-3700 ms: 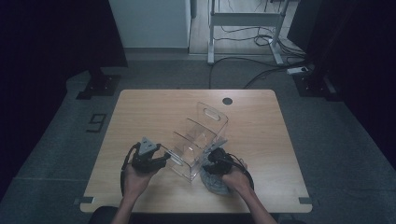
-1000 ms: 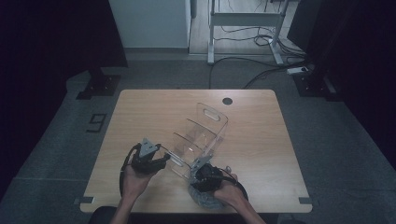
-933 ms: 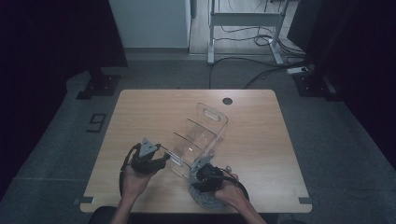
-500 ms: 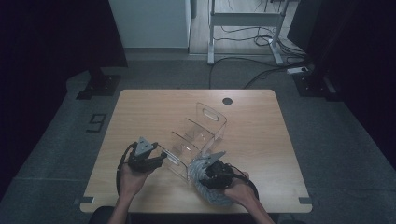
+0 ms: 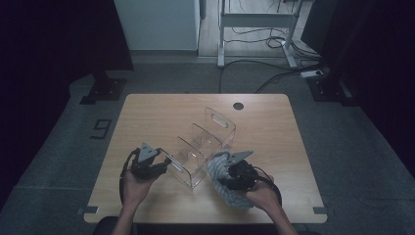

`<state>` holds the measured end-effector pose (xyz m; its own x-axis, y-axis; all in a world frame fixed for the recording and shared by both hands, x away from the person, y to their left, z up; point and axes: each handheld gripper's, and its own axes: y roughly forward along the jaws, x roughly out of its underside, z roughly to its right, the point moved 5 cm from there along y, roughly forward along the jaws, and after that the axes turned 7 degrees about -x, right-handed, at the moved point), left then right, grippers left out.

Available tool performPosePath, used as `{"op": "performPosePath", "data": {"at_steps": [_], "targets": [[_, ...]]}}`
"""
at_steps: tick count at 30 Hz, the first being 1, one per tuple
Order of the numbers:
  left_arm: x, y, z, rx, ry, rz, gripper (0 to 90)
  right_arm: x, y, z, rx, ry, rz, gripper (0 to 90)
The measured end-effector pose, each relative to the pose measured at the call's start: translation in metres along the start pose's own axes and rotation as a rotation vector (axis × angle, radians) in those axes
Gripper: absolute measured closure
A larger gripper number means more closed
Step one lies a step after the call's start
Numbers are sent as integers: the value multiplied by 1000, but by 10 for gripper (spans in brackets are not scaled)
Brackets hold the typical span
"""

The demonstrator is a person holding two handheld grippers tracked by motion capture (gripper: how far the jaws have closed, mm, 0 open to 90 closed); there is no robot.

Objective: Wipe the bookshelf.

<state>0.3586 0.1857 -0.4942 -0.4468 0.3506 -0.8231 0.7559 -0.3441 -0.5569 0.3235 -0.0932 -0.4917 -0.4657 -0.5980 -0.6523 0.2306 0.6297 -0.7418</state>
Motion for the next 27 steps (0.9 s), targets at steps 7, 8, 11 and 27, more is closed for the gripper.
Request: {"op": "performPosePath", "data": {"at_steps": [7, 8, 11, 27], "targets": [[0, 0, 0, -3, -7, -2, 449, 0, -10, 13, 31, 25, 13, 675], [0, 0, 0, -2, -7, -3, 449, 1, -10, 14, 36, 28, 10, 674], [0, 0, 0, 0, -6, -5, 449, 3, -12, 19, 53, 39, 6, 674], [1, -2, -1, 9, -3, -8, 450, 22, -44, 58, 152, 137, 33, 671]]}}
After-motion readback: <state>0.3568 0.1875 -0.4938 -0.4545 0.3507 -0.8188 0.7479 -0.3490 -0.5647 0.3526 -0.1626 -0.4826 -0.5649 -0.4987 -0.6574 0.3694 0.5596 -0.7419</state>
